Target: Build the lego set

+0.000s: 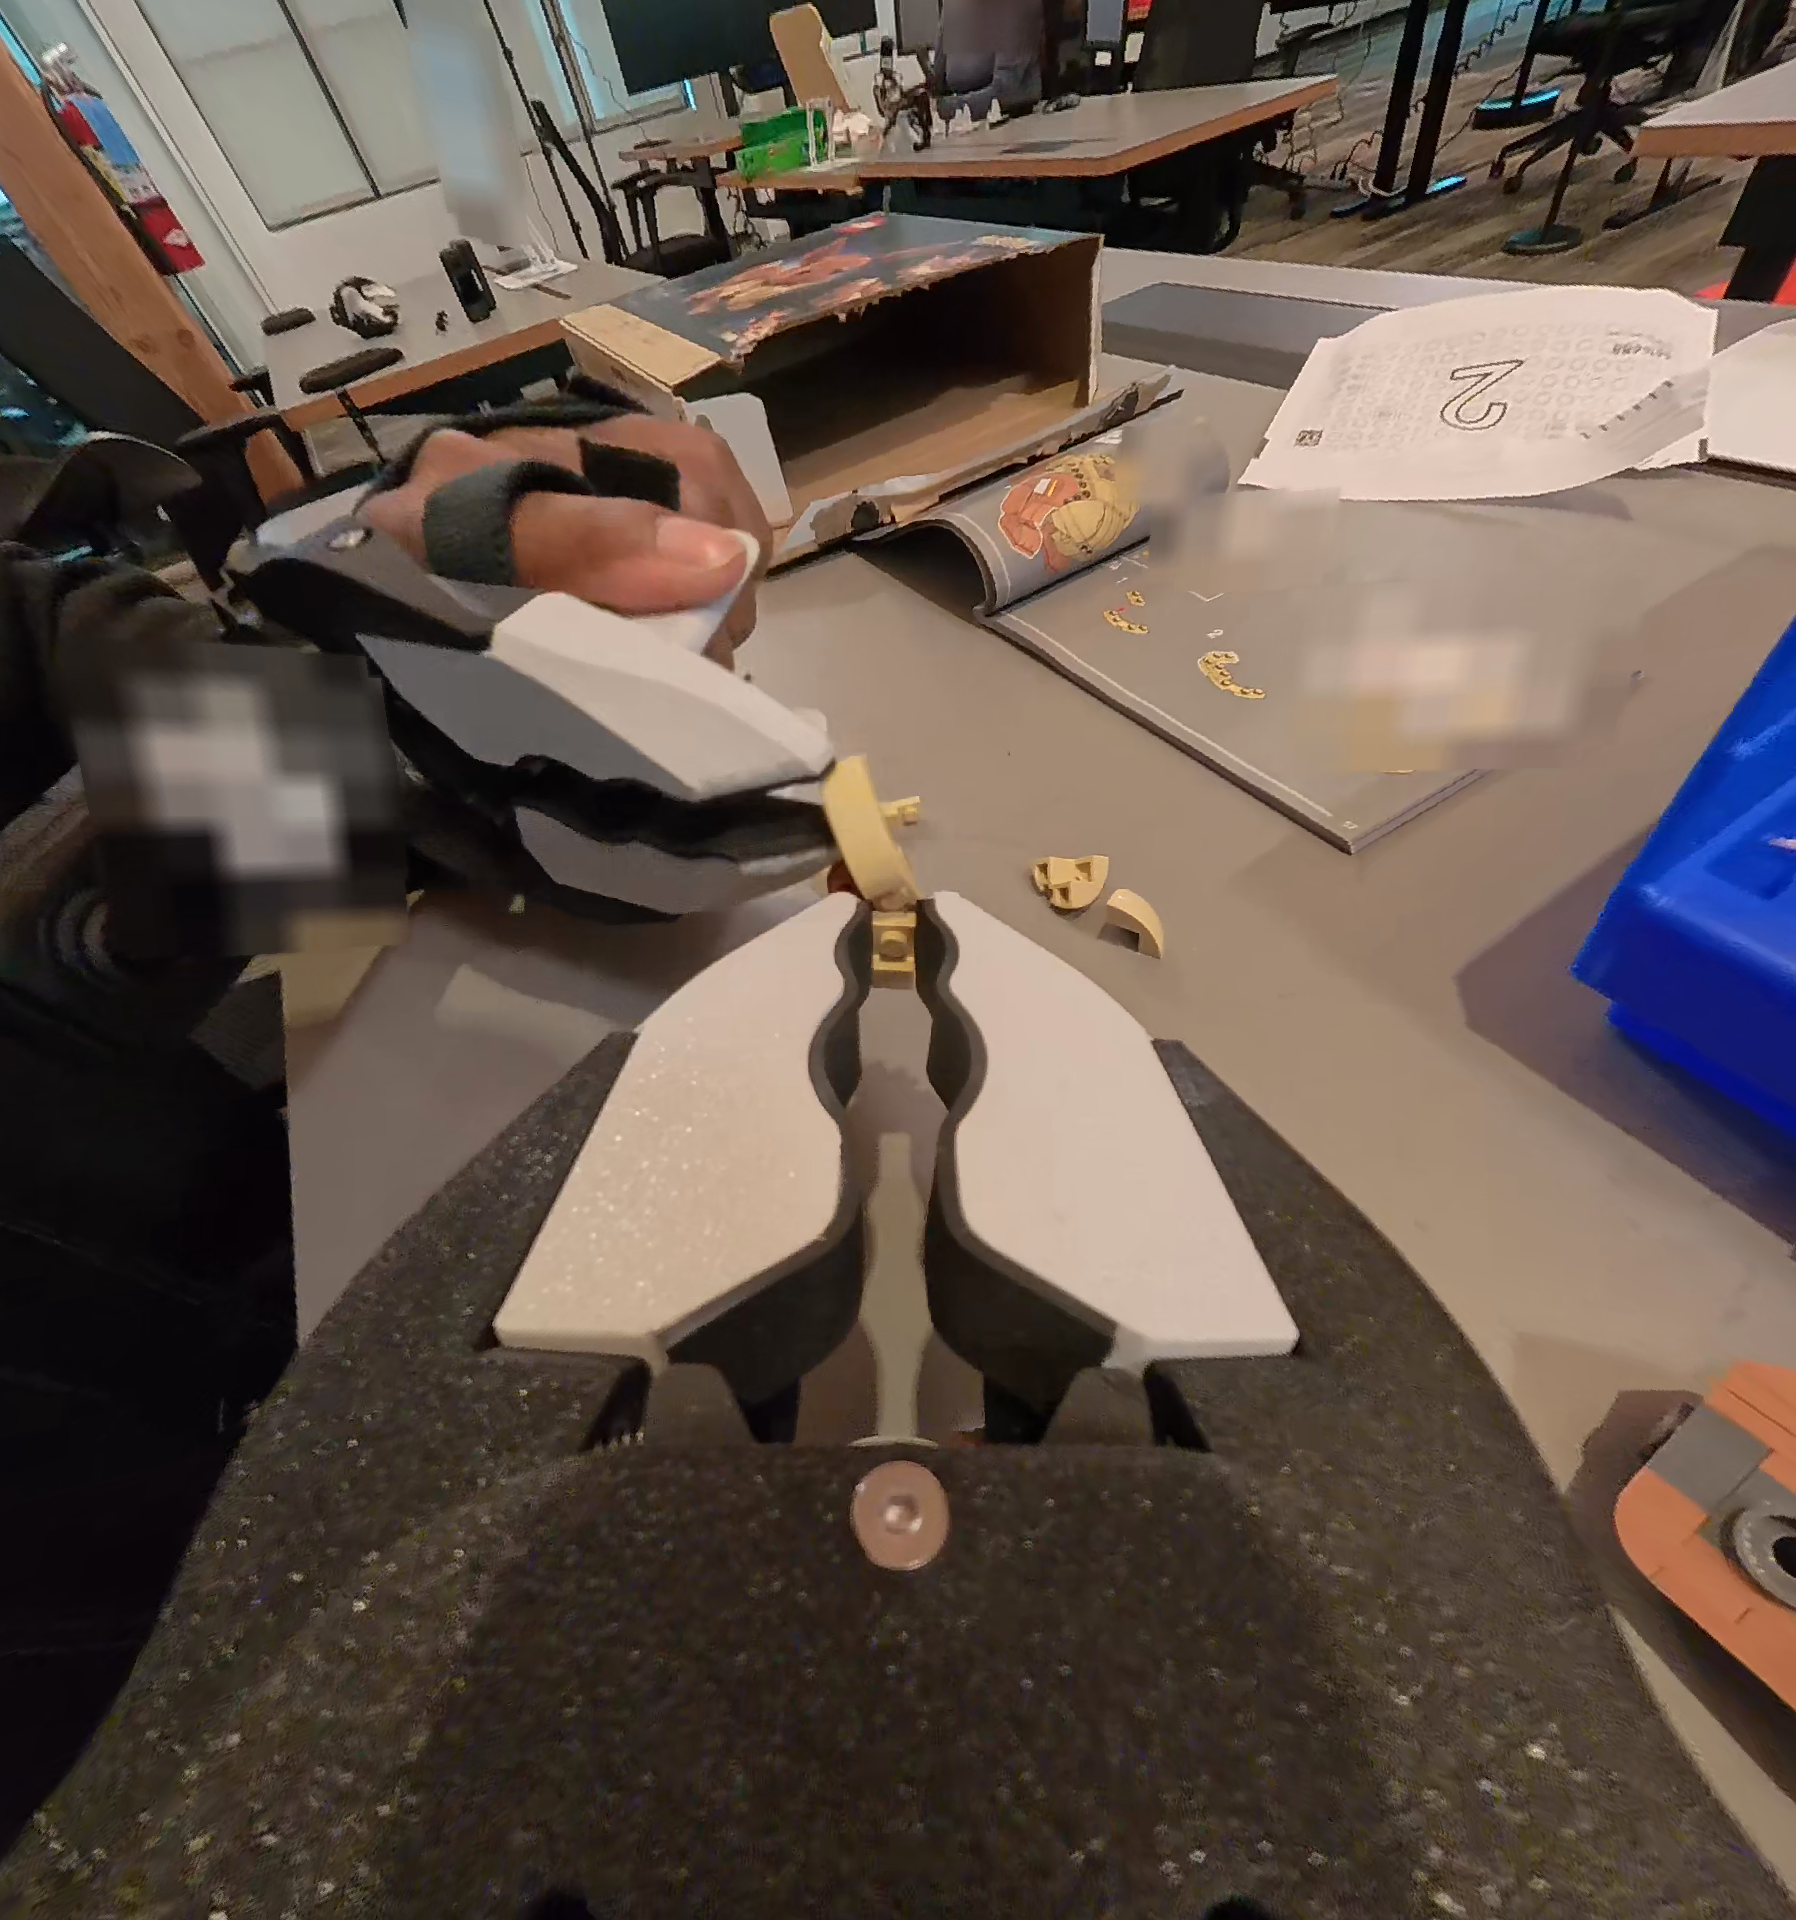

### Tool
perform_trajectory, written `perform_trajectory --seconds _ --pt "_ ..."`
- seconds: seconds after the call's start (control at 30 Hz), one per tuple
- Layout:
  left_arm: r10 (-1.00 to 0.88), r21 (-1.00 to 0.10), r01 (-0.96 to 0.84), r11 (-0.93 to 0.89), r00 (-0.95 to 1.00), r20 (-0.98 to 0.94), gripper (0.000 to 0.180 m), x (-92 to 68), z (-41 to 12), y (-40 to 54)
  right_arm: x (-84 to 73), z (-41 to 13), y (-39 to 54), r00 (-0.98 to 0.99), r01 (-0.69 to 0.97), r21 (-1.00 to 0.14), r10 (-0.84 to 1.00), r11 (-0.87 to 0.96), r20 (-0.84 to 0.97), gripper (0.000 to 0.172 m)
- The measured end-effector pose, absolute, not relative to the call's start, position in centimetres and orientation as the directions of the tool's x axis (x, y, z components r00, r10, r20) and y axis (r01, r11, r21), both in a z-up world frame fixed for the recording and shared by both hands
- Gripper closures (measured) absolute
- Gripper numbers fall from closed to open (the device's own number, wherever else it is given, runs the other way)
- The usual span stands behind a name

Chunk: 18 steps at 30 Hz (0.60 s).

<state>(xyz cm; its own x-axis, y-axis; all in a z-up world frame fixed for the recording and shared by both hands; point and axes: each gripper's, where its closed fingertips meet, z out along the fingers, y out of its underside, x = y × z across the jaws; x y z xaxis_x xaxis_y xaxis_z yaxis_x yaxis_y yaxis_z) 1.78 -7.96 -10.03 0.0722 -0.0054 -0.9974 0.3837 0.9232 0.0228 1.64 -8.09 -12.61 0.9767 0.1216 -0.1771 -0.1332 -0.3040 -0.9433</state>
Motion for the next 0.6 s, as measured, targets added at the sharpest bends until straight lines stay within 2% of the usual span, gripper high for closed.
perform_trajectory --seconds 0.13,0.27,0.6 --pt "0.013 0.039 0.383 0.923 0.070 -0.997 0.171 1.82 -10.26 -8.10 1.74 -12.57 -8.15 0.973 -0.145 -0.943 0.127 -0.300 -0.190 0.165" --pt "-0.035 -0.012 0.401 0.916 0.050 -0.998 0.172 1.79 -10.13 -7.99 1.52 -12.45 -8.24 0.972 -0.132 -0.947 0.147 -0.294 -0.181 0.164" --pt "-0.284 -0.308 0.487 0.817 -0.124 -0.951 0.170 1.51 -9.88 -8.22 1.35 -12.18 -8.03 0.985 -0.049 -0.967 0.150 -0.249 -0.089 0.164"
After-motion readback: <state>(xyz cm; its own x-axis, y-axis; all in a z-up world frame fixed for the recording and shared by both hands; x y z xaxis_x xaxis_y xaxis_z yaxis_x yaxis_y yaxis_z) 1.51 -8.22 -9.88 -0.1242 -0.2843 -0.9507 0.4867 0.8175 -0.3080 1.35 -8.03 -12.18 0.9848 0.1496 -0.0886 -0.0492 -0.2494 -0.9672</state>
